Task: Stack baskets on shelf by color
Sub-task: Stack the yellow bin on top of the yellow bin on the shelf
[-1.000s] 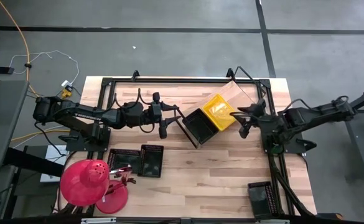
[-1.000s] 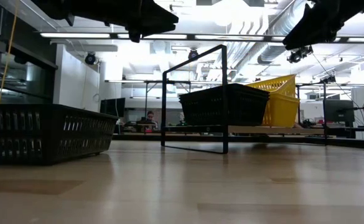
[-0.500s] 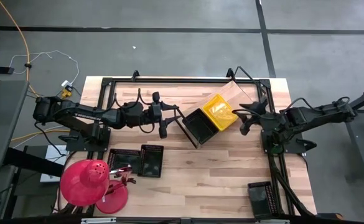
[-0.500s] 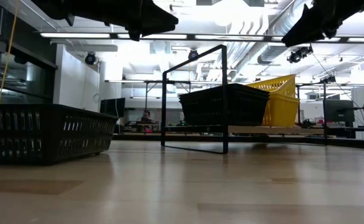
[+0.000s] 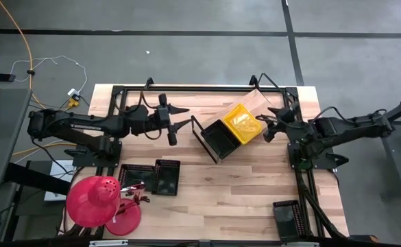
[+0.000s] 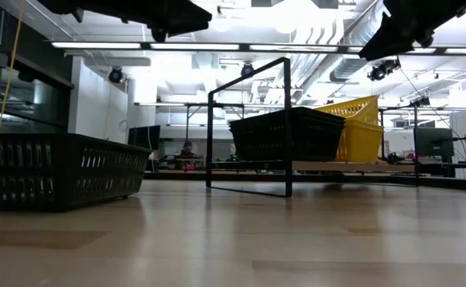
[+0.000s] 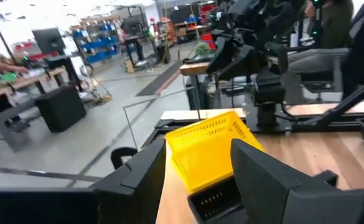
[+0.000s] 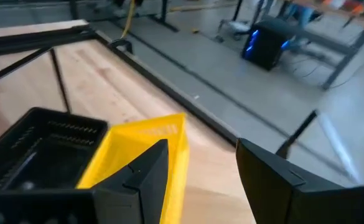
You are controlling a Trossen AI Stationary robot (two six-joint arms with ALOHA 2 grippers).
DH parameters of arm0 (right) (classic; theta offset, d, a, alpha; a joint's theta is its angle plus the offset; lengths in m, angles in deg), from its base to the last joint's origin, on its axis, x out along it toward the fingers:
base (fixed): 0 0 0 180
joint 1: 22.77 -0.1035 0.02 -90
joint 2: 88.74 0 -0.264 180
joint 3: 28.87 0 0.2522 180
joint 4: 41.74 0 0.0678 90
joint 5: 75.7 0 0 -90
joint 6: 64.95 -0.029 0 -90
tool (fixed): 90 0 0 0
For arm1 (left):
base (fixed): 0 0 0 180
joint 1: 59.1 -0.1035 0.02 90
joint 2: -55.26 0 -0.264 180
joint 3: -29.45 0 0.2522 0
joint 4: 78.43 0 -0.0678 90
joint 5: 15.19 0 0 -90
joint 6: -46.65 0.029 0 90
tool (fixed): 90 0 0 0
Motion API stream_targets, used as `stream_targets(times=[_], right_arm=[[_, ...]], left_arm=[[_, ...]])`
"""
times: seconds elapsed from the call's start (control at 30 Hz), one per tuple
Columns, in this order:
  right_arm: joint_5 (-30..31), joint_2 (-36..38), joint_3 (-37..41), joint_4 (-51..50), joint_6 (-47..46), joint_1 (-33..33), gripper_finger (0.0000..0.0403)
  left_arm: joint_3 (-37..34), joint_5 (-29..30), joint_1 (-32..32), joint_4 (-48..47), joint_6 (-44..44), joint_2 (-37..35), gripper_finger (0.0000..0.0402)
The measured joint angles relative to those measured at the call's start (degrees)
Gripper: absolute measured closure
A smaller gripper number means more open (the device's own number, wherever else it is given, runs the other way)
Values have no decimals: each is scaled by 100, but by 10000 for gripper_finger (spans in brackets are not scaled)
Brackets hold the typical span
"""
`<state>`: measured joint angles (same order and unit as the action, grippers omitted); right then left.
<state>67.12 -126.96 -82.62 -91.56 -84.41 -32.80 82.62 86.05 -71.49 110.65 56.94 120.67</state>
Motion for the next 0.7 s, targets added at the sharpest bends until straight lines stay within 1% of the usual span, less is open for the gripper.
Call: stream_targets(times=[0.1, 0.27, 0.37, 0.53, 0.7], right_arm=[[-512, -2, 0, 43, 5, 349, 226], [-1451, -2, 0, 77, 227, 1003, 226], [-1808, -2, 0, 168, 515, 1282, 226], [-2423, -2, 0, 753, 1025, 1636, 226], [-2817, 7, 83, 1363, 1321, 1875, 226]], left_arm=[[0, -426, -205, -218, -237, -112, 234], [0, -1045, -492, -252, -566, -123, 234], [0, -1214, -552, -246, -657, -113, 234], [0, -1284, -559, -203, -713, -112, 234], [0, -1383, -559, -143, -785, -112, 234]])
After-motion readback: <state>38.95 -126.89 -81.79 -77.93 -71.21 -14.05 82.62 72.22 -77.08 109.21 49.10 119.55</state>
